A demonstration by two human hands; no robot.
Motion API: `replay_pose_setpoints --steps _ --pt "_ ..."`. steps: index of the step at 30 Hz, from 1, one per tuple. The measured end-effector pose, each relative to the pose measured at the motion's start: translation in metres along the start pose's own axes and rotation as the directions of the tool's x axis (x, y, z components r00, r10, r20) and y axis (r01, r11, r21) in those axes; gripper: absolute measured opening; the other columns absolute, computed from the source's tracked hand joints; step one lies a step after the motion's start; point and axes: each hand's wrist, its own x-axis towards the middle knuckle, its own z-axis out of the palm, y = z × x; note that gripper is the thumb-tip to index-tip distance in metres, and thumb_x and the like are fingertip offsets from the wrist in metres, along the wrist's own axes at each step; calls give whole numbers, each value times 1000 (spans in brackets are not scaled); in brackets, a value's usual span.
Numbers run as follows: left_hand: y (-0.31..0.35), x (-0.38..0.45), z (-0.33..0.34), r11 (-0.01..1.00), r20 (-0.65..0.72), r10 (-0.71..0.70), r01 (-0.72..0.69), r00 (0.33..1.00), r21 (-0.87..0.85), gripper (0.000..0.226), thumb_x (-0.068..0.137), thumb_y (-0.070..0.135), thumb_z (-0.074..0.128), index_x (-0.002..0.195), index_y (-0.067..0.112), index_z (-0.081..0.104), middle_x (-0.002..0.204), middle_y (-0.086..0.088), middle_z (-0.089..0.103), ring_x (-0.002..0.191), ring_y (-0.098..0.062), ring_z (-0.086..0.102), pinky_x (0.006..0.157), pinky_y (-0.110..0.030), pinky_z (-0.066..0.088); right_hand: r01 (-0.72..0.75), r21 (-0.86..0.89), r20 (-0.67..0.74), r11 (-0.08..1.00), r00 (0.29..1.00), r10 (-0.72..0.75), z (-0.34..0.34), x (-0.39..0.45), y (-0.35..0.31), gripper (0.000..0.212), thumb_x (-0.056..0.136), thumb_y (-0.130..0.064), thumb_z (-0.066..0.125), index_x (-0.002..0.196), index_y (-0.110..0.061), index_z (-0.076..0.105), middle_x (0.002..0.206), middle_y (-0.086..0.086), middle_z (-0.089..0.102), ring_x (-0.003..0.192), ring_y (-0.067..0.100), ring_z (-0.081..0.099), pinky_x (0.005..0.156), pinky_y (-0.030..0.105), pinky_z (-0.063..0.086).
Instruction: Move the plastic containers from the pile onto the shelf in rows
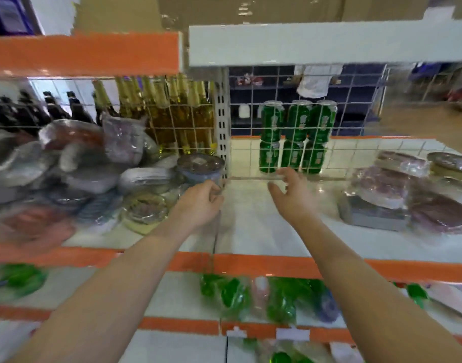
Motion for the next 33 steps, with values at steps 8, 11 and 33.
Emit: replay_pose_setpoints --steps 8,11,33 --pt "-98 -50 -50 997 -26 -75 74 997 -22 23 92 23 58 109 7 61 103 -8 64 99 -25 59 86 -35 46 -63 41 117 997 991 57 86 -43 -56 45 91 -28 59 132 -14 46 132 14 44 116 28 50 97 35 40" --pt "-122 -55 -60 993 -34 -115 114 993 -18 22 92 22 57 111 11 60 106 3 60 98 -15 55 81 -26 40 -92 40 169 995 982 84 103 -45 -67 52 90 -30 61 136 -15 42 132 14 43 114 27 51 96 35 41" --pt "-134 48 -34 990 46 -138 136 989 32 56 90 35 59 140 17 41 140 -6 48 123 -22 49 102 -36 43 -34 15 190 999 981 31 143 83 -49 89 74 -33 79 144 -10 28 143 13 36 131 29 38 102 36 36"
